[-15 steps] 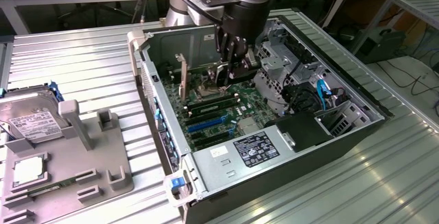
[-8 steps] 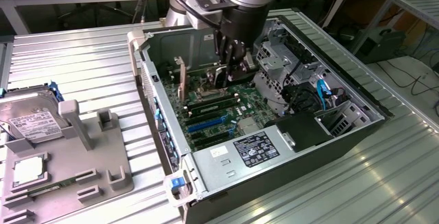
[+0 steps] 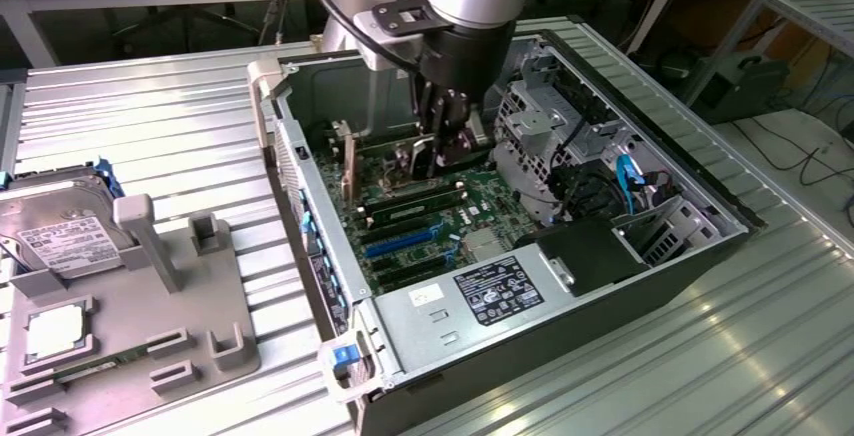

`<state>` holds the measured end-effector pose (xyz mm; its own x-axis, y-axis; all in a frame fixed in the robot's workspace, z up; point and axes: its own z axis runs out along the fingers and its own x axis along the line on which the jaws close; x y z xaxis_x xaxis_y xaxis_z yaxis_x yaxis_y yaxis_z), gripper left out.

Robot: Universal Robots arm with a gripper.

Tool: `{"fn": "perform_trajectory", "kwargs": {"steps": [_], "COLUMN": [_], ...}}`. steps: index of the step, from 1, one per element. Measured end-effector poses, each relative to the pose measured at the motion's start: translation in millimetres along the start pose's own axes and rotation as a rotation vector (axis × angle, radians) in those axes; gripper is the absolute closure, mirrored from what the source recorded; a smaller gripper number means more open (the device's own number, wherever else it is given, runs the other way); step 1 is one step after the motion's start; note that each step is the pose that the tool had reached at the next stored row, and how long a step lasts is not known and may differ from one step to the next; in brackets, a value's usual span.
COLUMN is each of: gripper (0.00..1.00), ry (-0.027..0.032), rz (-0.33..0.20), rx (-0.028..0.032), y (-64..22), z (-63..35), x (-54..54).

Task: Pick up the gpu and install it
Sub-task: 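Insert the gpu into the slot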

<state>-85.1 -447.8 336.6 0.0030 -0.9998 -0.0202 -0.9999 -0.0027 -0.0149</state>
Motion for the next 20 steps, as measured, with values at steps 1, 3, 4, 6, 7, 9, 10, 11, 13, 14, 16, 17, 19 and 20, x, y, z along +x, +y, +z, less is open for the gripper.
{"fn": "perform_trajectory", "kwargs": {"steps": [1, 3, 4, 6, 7, 9, 10, 11, 13, 14, 16, 17, 19, 20], "gripper": [0.72, 0.72, 0.72, 0.72, 0.72, 0.72, 0.72, 0.72, 0.72, 0.72, 0.72, 0.72, 0.72, 0.72], "ry": [0.0, 0.0001, 0.0001, 0.0, 0.0, 0.0, 0.0, 0.0003, 0.0002, 0.0001, 0.0002, 0.0003, 0.0003, 0.0003], "rz": [0.0, 0.0, 0.0, 0.001, 0.001, 0.003, 0.005, 0.008, 0.012, 0.014, 0.015, 0.016, 0.017, 0.017], "rx": [0.0, -0.0001, -0.0001, 0.0, 0.0, 0.0, 0.0001, 0.0, 0.0002, 0.0003, 0.0003, 0.0003, 0.0003, 0.0003], "y": [0.0, 0.1, 0.1, 0.5, 1.2, 1.8, 1.9, 1.9, 2.0, 2.1, 2.6, 2.7, 2.7, 2.7], "z": [0.8, 2.2, 2.7, 4.2, 5.4, 7.1, 7.6, 7.8, 8.7, 9.5, 11.6, 12.0, 12.6, 13.0], "x": [0.0, 0.3, 0.4, 0.5, 0.5, 0.5, 0.6, 0.7, 0.8, 0.8, 0.9, 1.1, 1.7, 1.9]}}
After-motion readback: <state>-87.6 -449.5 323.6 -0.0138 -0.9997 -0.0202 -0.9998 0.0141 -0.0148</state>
